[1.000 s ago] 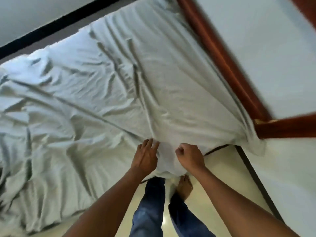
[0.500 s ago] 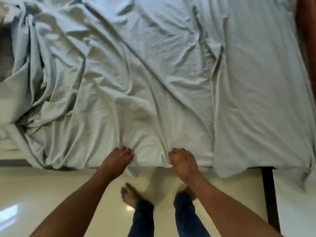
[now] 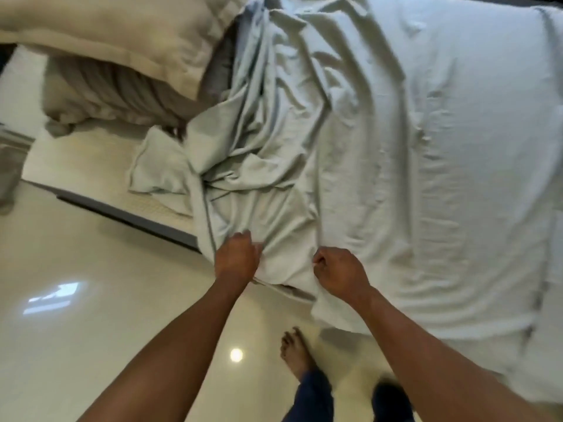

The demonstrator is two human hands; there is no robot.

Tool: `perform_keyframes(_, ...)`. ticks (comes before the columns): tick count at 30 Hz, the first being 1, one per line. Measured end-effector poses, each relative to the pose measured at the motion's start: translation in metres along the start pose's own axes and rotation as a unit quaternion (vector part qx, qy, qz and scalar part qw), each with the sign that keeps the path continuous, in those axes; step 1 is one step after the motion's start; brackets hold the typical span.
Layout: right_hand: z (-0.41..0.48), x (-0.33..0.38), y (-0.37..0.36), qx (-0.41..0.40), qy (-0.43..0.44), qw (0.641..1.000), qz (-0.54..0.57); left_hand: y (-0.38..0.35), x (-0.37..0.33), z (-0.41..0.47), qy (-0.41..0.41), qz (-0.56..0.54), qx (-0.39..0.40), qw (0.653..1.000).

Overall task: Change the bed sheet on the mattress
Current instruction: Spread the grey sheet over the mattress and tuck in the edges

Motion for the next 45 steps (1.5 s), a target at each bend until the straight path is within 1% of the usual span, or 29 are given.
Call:
perform_keyframes(2, 0.028, 0.029, -0.023, -0.008, 0.027, 1.000, 0.012, -0.002, 0.043, 0.023, 0.154, -0.074, 0.010, 0.985)
perform_keyframes(3, 0.038, 0.041, -0.032, -0.021, 0.040, 0.999, 0.025, -0.006, 0.059, 0.031, 0.202, -0.123, 0.027, 0.971)
perform_keyframes(4, 0.049, 0.055, -0.041, -0.031, 0.047, 0.998, 0.035, -0.011, 0.074, 0.040, 0.221, -0.156, 0.046, 0.962)
perform_keyframes(5, 0.058, 0.067, -0.048, -0.038, 0.046, 0.997, 0.046, -0.017, 0.085, 0.047, 0.210, -0.166, 0.062, 0.962)
perform_keyframes(7, 0.076, 0.089, -0.055, -0.036, 0.033, 0.997, 0.060, -0.017, 0.103, 0.055, 0.150, -0.136, 0.077, 0.976)
perform_keyframes(8, 0.082, 0.097, -0.056, -0.031, 0.030, 0.997, 0.063, -0.013, 0.110, 0.055, 0.136, -0.122, 0.063, 0.981)
perform_keyframes(9, 0.089, 0.105, -0.057, -0.028, 0.026, 0.997, 0.062, -0.009, 0.123, 0.055, 0.148, -0.122, 0.038, 0.981)
perform_keyframes(11, 0.099, 0.120, -0.055, -0.028, 0.010, 0.998, 0.049, -0.005, 0.163, 0.048, 0.234, -0.122, 0.029, 0.964)
perform_keyframes(13, 0.107, 0.131, -0.051, -0.029, -0.012, 0.999, 0.041, -0.006, 0.205, 0.037, 0.311, -0.105, 0.128, 0.936)
perform_keyframes(14, 0.113, 0.139, -0.048, -0.028, -0.019, 0.999, 0.040, -0.006, 0.223, 0.035, 0.318, -0.098, 0.203, 0.921)
perform_keyframes(15, 0.119, 0.147, -0.046, -0.030, -0.023, 0.999, 0.038, -0.005, 0.235, 0.034, 0.306, -0.092, 0.273, 0.907)
perform_keyframes(16, 0.128, 0.156, -0.046, -0.033, -0.023, 0.999, 0.036, 0.000, 0.245, 0.037, 0.290, -0.084, 0.318, 0.899)
perform_keyframes(17, 0.137, 0.165, -0.046, -0.039, -0.020, 0.998, 0.036, 0.007, 0.252, 0.046, 0.275, -0.079, 0.322, 0.902)
perform_keyframes(18, 0.144, 0.174, -0.047, -0.044, -0.014, 0.998, 0.034, 0.015, 0.253, 0.057, 0.265, -0.070, 0.293, 0.916)
perform_keyframes(20, 0.164, 0.197, -0.055, -0.055, -0.005, 0.998, 0.038, 0.034, 0.256, 0.088, 0.246, -0.076, 0.167, 0.952)
perform_keyframes(22, 0.189, 0.219, -0.073, -0.063, 0.013, 0.997, 0.051, 0.050, 0.255, 0.128, 0.194, -0.119, 0.046, 0.973)
perform_keyframes(23, 0.198, 0.229, -0.083, -0.065, 0.029, 0.996, 0.057, 0.057, 0.251, 0.148, 0.155, -0.130, 0.018, 0.979)
perform_keyframes(25, 0.223, 0.250, -0.106, -0.057, 0.043, 0.996, 0.060, 0.059, 0.249, 0.189, 0.086, -0.124, 0.007, 0.988)
perform_keyframes(27, 0.241, 0.267, -0.127, -0.030, 0.014, 0.997, 0.071, 0.054, 0.251, 0.218, 0.026, -0.086, 0.042, 0.995)
perform_keyframes(29, 0.245, 0.280, -0.143, -0.004, 0.001, 0.997, 0.080, 0.051, 0.259, 0.229, -0.016, -0.001, 0.096, 0.995)
perform_keyframes(31, 0.245, 0.295, -0.147, 0.020, -0.014, 0.997, 0.076, 0.051, 0.278, 0.222, -0.037, 0.098, 0.166, 0.981)
perform_keyframes(33, 0.241, 0.309, -0.145, 0.040, -0.040, 0.996, 0.068, 0.042, 0.315, 0.189, -0.024, 0.169, 0.249, 0.953)
perform_keyframes(36, 0.241, 0.336, -0.141, 0.060, -0.067, 0.995, 0.043, 0.054, 0.381, 0.142, 0.011, 0.184, 0.362, 0.914)
perform_keyframes(38, 0.249, 0.357, -0.138, 0.076, -0.075, 0.994, 0.010, 0.074, 0.411, 0.136, 0.036, 0.147, 0.440, 0.885)
perform_keyframes(39, 0.255, 0.372, -0.140, 0.091, -0.078, 0.993, -0.004, 0.089, 0.424, 0.137, 0.055, 0.111, 0.459, 0.880)
perform_keyframes(40, 0.261, 0.378, -0.137, 0.102, -0.083, 0.991, -0.018, 0.098, 0.423, 0.143, 0.060, 0.079, 0.461, 0.882)
perform_keyframes(41, 0.269, 0.408, -0.146, 0.121, -0.079, 0.989, -0.025, 0.115, 0.445, 0.147, 0.066, 0.052, 0.433, 0.898)
perform_keyframes(43, 0.285, 0.435, -0.147, 0.128, -0.081, 0.987, -0.045, 0.136, 0.452, 0.166, 0.063, 0.023, 0.349, 0.935)
perform_keyframes(45, 0.300, 0.479, -0.158, 0.136, -0.080, 0.985, -0.065, 0.161, 0.475, 0.183, 0.054, -0.003, 0.273, 0.961)
Point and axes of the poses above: each hand's wrist, its own z-axis towards the middle knuckle, its own y-axis out of the back of the hand, x = y × z, the point moved 1 cm from there along z, towards the middle knuckle, and after that the axes turned 10 degrees about z, right-handed, at the moved point
